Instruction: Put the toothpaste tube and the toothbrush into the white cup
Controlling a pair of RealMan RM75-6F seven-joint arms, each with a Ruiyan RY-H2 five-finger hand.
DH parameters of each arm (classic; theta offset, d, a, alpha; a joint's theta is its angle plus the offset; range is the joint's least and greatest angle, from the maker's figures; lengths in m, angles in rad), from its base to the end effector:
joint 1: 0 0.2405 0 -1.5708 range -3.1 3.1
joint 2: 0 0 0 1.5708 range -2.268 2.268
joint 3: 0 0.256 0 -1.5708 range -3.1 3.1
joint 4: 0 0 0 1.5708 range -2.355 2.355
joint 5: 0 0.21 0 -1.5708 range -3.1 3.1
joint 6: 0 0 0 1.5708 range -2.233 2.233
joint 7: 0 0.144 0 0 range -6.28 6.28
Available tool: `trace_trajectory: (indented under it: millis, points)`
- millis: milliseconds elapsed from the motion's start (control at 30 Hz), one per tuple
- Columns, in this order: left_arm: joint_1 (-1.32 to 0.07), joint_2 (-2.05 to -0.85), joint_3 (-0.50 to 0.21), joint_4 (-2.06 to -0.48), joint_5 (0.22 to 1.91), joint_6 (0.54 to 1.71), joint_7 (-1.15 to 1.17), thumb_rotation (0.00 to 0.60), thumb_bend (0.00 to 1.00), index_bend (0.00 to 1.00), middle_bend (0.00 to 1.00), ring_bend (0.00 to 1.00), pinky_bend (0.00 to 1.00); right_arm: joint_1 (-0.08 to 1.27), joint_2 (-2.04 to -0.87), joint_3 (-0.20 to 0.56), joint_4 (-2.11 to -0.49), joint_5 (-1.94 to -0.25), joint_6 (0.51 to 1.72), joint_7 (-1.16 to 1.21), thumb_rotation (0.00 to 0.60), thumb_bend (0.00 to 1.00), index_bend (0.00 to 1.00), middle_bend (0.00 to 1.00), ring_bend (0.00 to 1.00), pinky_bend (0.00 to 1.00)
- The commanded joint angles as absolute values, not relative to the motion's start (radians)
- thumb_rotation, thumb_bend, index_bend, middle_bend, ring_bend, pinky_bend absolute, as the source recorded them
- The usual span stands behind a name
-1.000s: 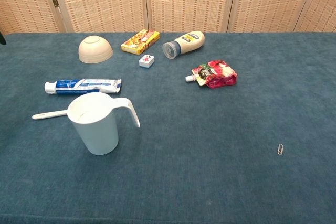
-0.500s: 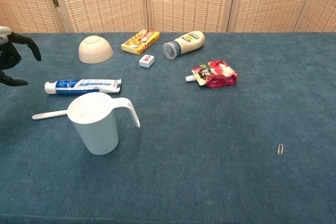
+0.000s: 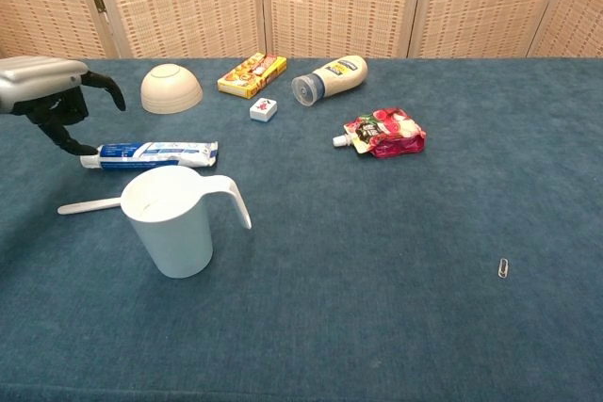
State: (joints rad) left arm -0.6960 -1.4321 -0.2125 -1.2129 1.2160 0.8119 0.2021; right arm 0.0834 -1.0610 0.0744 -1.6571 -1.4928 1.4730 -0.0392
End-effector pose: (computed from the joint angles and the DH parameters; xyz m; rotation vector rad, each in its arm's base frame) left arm -0.2304 0.3933 0.0481 -1.7919 -0.8295 -0.7154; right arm -0.3058 -0.1853 0.1756 1.3892 -0.8576 0.8761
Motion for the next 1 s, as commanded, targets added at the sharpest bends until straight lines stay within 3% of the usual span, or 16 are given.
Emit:
trace_trajectory:
  millis: [33, 633, 1000]
  points:
    - [-0.733, -1.456, -0.218, -1.189, 1.177, 0.764, 0.228, 0.600, 0.24, 0.31, 0.96, 0.84, 0.91, 0.083, -1.061, 0.074, -1.658, -1.491, 1.472, -0.040, 0.600, 0.26, 0.25, 0.24, 0.14, 0.14]
    - [-0.889, -1.551, -0.223, -1.090, 0.951, 0.580, 0.313, 0.600, 0.24, 0.32, 0.97, 0.87, 0.92, 0.077, -1.052, 0.073, -1.656, -1.481, 1.472, -0.028, 0.600, 0.26, 0.25, 0.25, 0.14, 0.14]
    - [-0.935, -1.565, -0.173, -1.101, 0.871, 0.584, 0.386, 0.600, 0.24, 0.38, 0.98, 0.87, 0.92, 0.069, -1.052, 0.070, -1.648, -1.474, 1.474, -0.017, 0.600, 0.26, 0.25, 0.25, 0.14, 0.14]
